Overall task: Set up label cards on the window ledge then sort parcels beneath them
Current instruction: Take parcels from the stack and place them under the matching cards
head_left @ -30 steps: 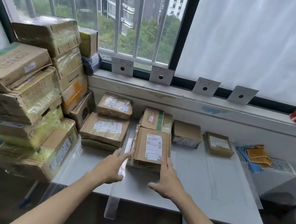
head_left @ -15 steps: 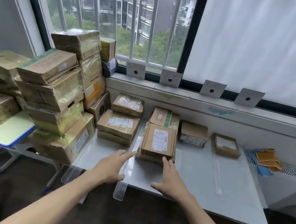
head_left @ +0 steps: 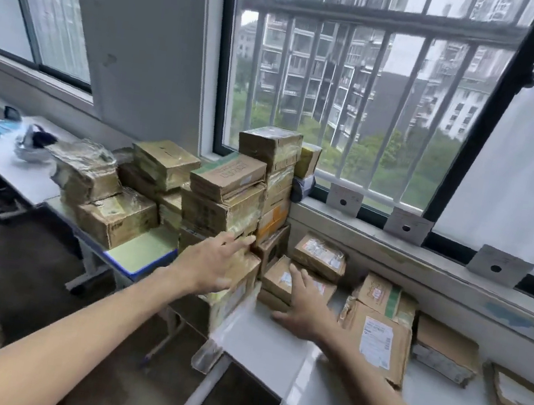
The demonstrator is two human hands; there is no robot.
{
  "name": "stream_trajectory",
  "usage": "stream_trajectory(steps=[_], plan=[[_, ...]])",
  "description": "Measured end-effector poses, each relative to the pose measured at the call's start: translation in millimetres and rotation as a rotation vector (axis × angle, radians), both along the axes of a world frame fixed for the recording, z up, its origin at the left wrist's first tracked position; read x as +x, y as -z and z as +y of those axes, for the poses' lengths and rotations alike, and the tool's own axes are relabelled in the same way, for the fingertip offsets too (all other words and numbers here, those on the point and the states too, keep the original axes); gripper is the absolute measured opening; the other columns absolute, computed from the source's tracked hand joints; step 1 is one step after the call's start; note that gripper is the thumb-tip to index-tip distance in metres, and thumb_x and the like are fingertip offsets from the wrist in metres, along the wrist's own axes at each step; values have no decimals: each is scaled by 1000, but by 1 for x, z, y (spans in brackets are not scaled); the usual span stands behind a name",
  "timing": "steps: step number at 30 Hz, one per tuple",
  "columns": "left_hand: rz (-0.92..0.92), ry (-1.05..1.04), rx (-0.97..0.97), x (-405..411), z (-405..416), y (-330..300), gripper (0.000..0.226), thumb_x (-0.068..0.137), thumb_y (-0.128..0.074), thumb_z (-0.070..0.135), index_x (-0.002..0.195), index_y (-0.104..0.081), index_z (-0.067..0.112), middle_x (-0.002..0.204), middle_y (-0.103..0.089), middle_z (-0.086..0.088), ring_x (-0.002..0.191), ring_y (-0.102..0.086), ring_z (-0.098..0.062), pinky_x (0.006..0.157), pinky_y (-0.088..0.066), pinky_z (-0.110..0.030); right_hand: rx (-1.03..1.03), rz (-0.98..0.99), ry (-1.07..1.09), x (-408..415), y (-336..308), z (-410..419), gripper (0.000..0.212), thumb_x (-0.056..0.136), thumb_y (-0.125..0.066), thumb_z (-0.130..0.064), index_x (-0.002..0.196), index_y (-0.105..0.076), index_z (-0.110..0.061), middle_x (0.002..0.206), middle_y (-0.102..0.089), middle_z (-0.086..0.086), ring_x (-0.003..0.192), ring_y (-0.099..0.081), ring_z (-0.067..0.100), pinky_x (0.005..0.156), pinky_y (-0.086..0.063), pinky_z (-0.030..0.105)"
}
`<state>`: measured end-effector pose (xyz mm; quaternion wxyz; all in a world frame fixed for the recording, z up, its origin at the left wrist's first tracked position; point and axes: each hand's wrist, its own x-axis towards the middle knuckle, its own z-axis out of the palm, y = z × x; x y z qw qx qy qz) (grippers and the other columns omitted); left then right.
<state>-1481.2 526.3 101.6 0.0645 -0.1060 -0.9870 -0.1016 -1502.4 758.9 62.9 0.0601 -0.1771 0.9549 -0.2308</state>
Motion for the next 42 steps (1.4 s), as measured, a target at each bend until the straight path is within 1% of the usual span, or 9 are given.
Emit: stream_trajectory(steps=[7,11,15,19,26,30,35,39,42], plan=[[86,-76,-19,-62,-95,-53,90,80,-71,45,153,-18,40,153,-35,-4,129,-50,-29,99,-49,-43,26,61,-75,-69,-48,-95,115,81,-80,-35,161,1,-20,167,1,12,153,-12,29,123,-15,36],[109,-26,16,-116,-132,-82,94,78,-71,53,153,-16,44,151,-38,-3,132,-48,-28,106,-45,-45,22,139,-33,-115,-72,-133,119,77,-83,-35,160,1,-21,165,-9,12,151,-19,29,124,-22,40],[91,15,15,-168,-149,-98,99,73,-72,63,151,-12,49,151,-37,-4,129,-49,-29,98,-51,-49,31,156,14,-152,-86,-148,118,78,-82,-35,160,2,-21,164,-12,14,150,-21,31,123,-22,42],[76,32,-24,-211,-149,-106,105,69,-70,73,152,-9,49,157,-30,-5,132,-48,-32,97,-51,-53,79,165,54,-182,-97,-153,114,81,-81,-33,160,1,-19,165,-9,17,151,-18,33,124,-18,40],[-85,-127,-13,-277,-137,-110,129,57,-62,90,154,9,42,161,-18,-19,139,-38,-43,104,-42,-53,135,199,89,-243,-107,-146,117,77,-83,-35,158,1,-27,161,-18,15,144,-31,34,120,-29,46],[-137,-210,65,-314,-126,-116,139,51,-63,92,157,6,34,161,-14,-20,141,-32,-45,108,-37,-56,145,200,98,-286,-112,-139,116,79,-82,-34,159,1,-22,164,-13,16,148,-25,35,122,-25,44],[-210,-244,127,-366,-104,-127,146,45,-63,95,155,11,35,163,-2,-23,146,-19,-48,114,-30,-59,105,225,90,-342,-116,-131,119,80,-81,-29,159,6,-19,166,-4,15,154,-8,28,122,-12,31],[-259,-240,126,-403,-82,-138,139,52,-64,92,156,6,34,161,-2,-25,145,-18,-50,114,-27,-58,78,213,98,-377,-113,-127,123,78,-83,-28,159,9,-23,166,-2,18,154,-7,31,123,-15,36],[-309,-285,104,-430,-70,-135,150,42,-63,96,157,5,26,160,-5,-26,145,-17,-50,115,-28,-59,77,203,104,-395,-106,-119,124,78,-84,-31,159,9,-21,166,-1,19,154,-5,31,125,-14,39]])
